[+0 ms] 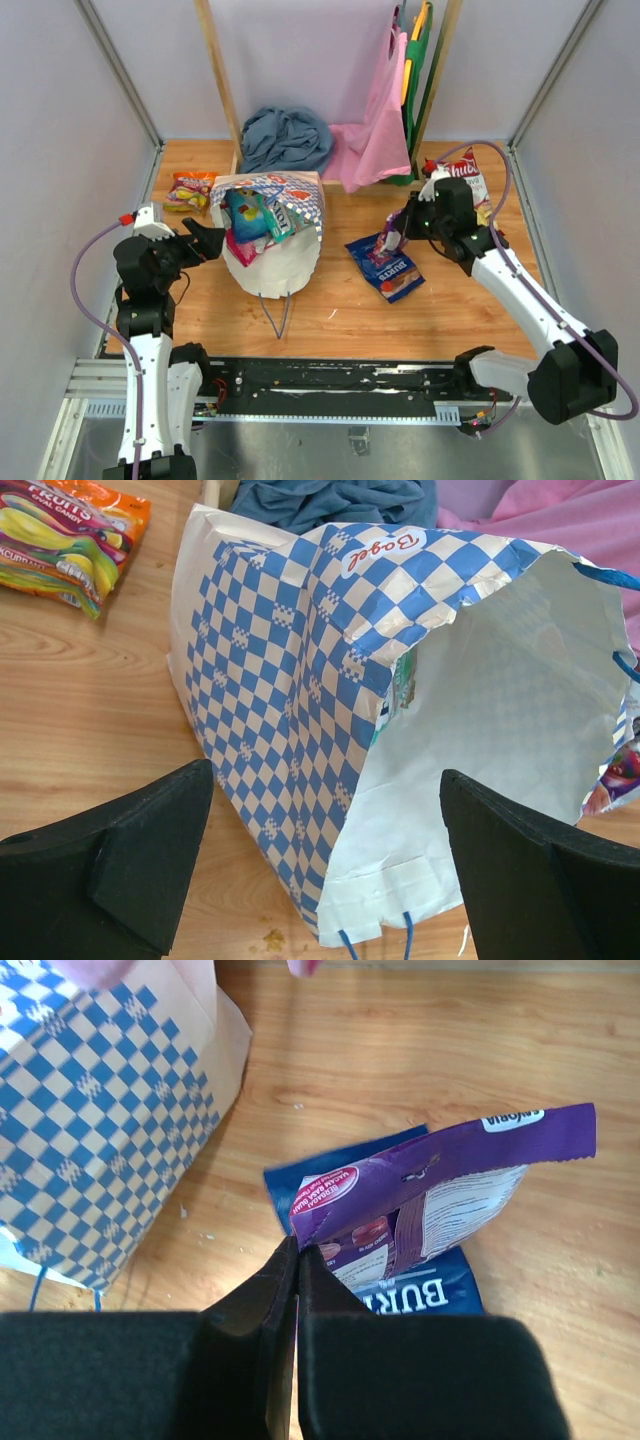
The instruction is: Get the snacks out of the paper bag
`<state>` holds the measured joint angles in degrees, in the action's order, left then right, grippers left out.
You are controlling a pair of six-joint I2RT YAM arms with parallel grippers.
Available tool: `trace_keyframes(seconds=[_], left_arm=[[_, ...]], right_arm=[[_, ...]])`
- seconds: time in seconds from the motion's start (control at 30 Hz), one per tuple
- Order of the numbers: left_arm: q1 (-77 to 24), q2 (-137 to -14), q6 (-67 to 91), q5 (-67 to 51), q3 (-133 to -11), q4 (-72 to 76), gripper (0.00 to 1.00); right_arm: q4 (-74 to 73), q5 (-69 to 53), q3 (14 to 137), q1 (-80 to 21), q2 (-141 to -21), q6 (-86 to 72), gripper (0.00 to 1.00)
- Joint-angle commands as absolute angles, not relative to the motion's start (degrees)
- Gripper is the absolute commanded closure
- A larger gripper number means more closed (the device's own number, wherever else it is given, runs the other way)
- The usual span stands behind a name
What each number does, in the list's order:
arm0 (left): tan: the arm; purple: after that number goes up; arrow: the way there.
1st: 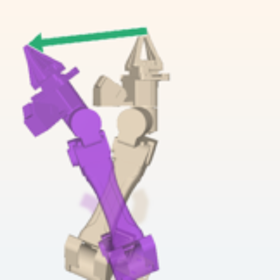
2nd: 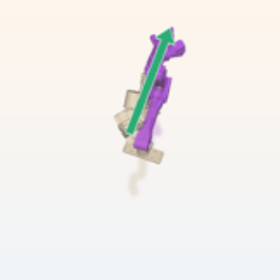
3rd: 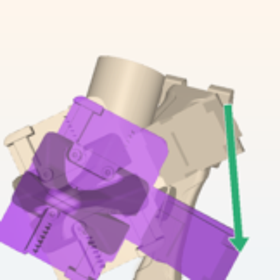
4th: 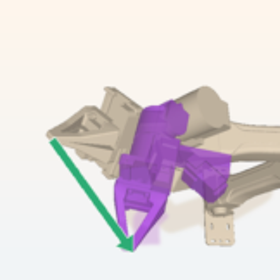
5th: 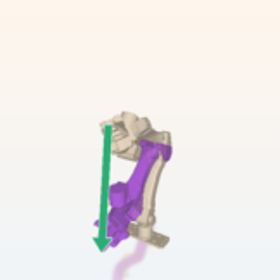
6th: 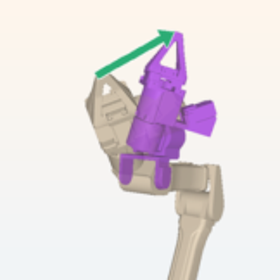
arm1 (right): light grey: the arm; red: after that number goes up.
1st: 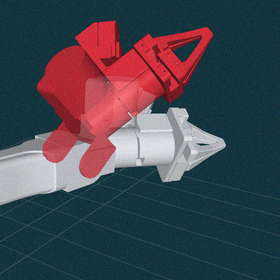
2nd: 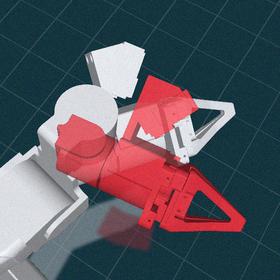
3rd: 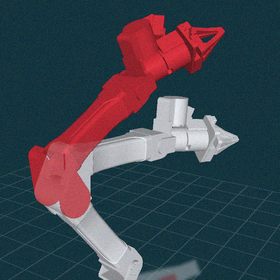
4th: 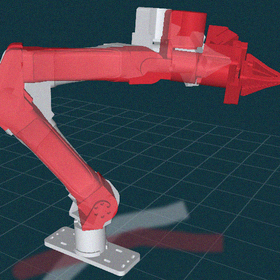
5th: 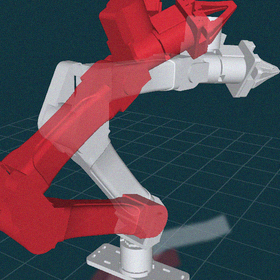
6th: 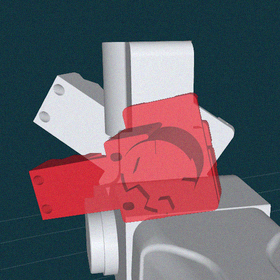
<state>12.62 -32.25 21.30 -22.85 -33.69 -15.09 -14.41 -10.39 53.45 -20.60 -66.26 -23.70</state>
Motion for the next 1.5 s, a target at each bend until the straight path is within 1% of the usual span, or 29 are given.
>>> trace_keyframes(seconds=[0.0, 0.2, 0.33, 0.43, 0.53, 0.63, 0.73, 0.83, 0.87, 0.9, 0.97, 1.0, 1.07, 1.1, 1.17, 1.27, 1.3, 1.33, 1.4, 1.47], left_arm=[[12.39, -32.24, 21.28, -23.73, -32.96, -13.23, 0.01], [12.45, -32.43, 21.30, -23.73, -32.98, -13.18, 0.01], [12.39, -32.43, 21.31, -23.77, -32.97, -13.23, 0.01], [12.39, -32.56, 21.35, -23.97, -32.92, -13.03, 0.01], [12.40, -32.62, 21.32, -24.21, -32.89, -13.08, 0.01], [12.40, -32.53, 21.35, -24.17, -32.88, -13.01, 0.01], [12.39, -32.61, 21.35, -24.22, -32.87, -13.00, 0.01], [12.44, -32.61, 21.34, -24.26, -32.89, -12.96, 0.01], [12.40, -32.61, 21.29, -24.31, -32.92, -12.94, 0.01], [12.44, -32.61, 21.35, -24.34, -32.92, -12.93, 0.01], [12.39, -32.60, 21.34, -24.40, -32.82, -12.84, 0.01], [12.39, -32.61, 21.41, -24.47, -32.79, -12.76, 0.01], [12.44, -32.61, 21.40, -24.60, -32.83, -12.75, 0.01], [12.40, -32.66, 21.40, -24.67, -32.79, -12.75, 0.01], [12.39, -32.61, 21.36, -24.71, -32.79, -12.73, 0.01], [12.39, -32.52, 21.37, -24.71, -32.83, -12.66, 0.01], [12.39, -32.51, 21.40, -24.78, -32.71, -12.66, 0.01], [12.41, -32.45, 21.43, -24.81, -32.71, -12.66, 0.01], [12.39, -32.43, 21.43, -24.92, -32.71, -12.58, 0.01], [12.40, -32.43, 21.36, -25.09, -32.61, -12.48, 0.01]], right_arm=[[-3.35, -13.93, 57.05, -19.20, -68.28, -25.88, 0.99], [4.15, -16.79, 55.62, -17.17, -69.50, -29.96, 0.99], [6.80, -13.65, 50.14, -16.77, -68.54, -30.31, 0.99], [7.51, -14.01, 44.94, -15.21, -69.33, -31.49, 0.99], [6.86, -16.84, 41.12, -13.63, -70.94, -32.20, 0.94], [3.52, -19.46, 38.98, -13.16, -71.60, -31.52, 0.96], [1.91, -18.60, 35.79, -13.10, -68.75, -31.49, 0.96], [-2.01, -15.07, 33.20, -13.16, -63.86, -31.52, 0.94], [-4.01, -13.77, 32.53, -13.13, -62.18, -31.43, 0.91], [-5.43, -12.60, 31.89, -13.13, -60.35, -31.28, 0.81], [-7.42, -10.69, 30.74, -13.02, -57.90, -30.92, 0.64], [-8.22, -10.15, 30.47, -12.89, -57.01, -30.68, 0.52], [-10.23, -9.71, 30.68, -12.80, -55.47, -30.11, 0.24], [-11.30, -9.55, 31.13, -12.82, -54.67, -30.01, 0.14], [-12.61, -9.40, 32.19, -12.86, -52.92, -29.69, 0.07], [-13.09, -9.97, 33.11, -13.06, -50.47, -29.45, 0.07], [-13.21, -10.28, 33.42, -13.29, -50.04, -29.37, 0.08], [-13.45, -10.35, 33.86, -13.75, -49.89, -29.24, 0.11], [-13.92, -10.08, 34.54, -15.47, -50.16, -28.86, 0.22], [-14.05, -8.36, 34.87, -17.65, -51.05, -28.89, 0.37]])
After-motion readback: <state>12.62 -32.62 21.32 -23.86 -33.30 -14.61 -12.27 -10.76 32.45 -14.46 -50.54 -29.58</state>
